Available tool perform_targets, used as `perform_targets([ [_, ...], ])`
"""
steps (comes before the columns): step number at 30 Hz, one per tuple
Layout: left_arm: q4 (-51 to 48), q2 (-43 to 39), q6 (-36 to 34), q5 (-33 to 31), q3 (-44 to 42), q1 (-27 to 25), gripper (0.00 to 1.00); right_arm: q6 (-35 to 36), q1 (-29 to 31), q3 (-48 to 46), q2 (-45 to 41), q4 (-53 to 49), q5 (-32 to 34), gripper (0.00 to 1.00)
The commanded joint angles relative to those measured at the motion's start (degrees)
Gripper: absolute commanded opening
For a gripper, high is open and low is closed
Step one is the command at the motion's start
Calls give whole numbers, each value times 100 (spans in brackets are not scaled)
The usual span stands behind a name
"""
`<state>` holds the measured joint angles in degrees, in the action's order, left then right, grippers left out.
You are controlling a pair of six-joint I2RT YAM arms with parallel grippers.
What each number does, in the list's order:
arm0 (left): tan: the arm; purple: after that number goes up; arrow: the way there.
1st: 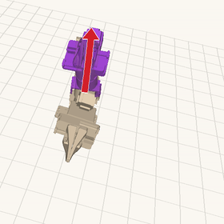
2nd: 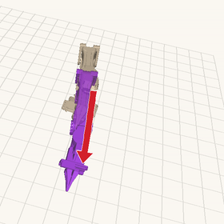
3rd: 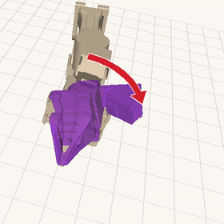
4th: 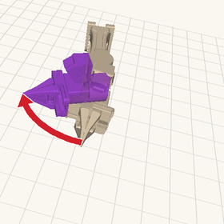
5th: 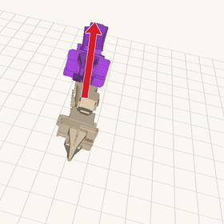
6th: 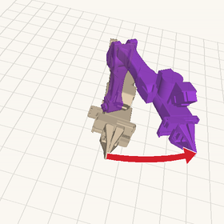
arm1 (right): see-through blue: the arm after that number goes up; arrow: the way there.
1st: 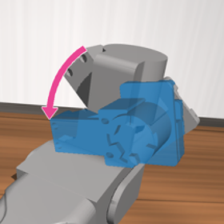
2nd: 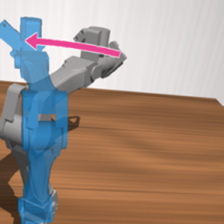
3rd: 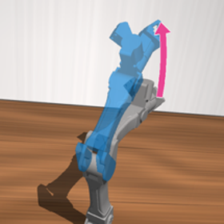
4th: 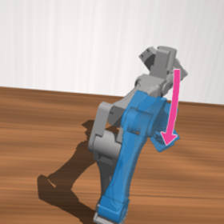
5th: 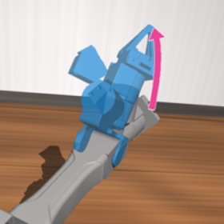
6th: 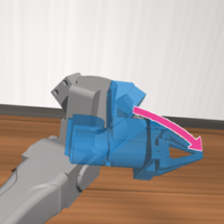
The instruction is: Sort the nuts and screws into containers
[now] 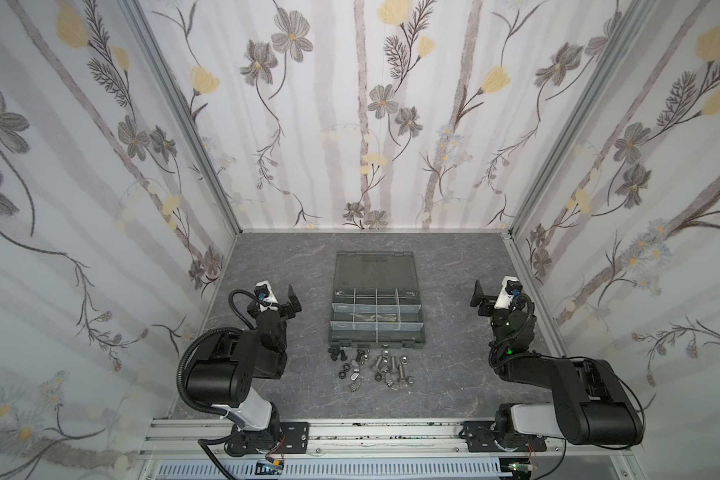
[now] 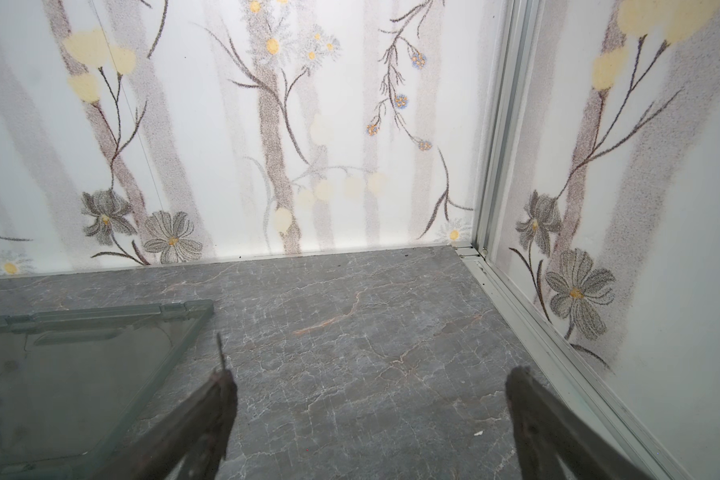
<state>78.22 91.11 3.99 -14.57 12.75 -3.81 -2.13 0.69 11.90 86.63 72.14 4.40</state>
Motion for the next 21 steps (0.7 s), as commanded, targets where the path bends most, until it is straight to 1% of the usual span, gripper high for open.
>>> perform_targets([
  [1, 43, -18, -4, -46, 18, 4, 100, 4, 21, -17, -22, 245, -28, 100],
  [3, -145, -308, -51, -101, -2, -29, 100, -21, 67, 26, -265, 11, 199, 100],
  [4, -480, -656, -93, -175, 19, -92, 100, -9, 120, 119, -594, -451, 290, 100],
  [6, -1479, -1434, -164, -145, 200, -175, 100, -9, 199, 435, -1318, -1718, 231, 100],
  [8, -3262, -2347, 135, -19, 742, -255, 100, -120, 337, 910, -2033, -3112, -148, 100],
  [9, -3884, -2616, 352, 26, 978, -299, 100, -307, 498, 1189, -2274, -3848, -170, 100],
  [11, -4909, -3181, 725, 149, 1349, -468, 100, -507, 1064, 1670, -2658, -5077, -115, 100],
  [12, -5215, -3419, 832, 126, 1429, -589, 100, -576, 1388, 1784, -2792, -5441, -7, 100],
  [13, -5528, -3691, 954, 91, 1476, -754, 100, -695, 1757, 1895, -2921, -5776, 257, 100],
  [15, -6220, -4122, 1327, 105, 1607, -1049, 100, -1188, 2408, 2040, -3108, -6323, 753, 100],
  [16, -6661, -4231, 1502, 213, 1715, -1193, 100, -1516, 2691, 2035, -3196, -6508, 948, 100],
  [19, -7676, -4238, 2017, 616, 1962, -1598, 100, -2304, 3269, 1959, -3190, -6905, 969, 100],
  [21, -7917, -4217, 2368, 876, 1927, -1881, 100, -2808, 3558, 2037, -2942, -7365, 947, 100],
])
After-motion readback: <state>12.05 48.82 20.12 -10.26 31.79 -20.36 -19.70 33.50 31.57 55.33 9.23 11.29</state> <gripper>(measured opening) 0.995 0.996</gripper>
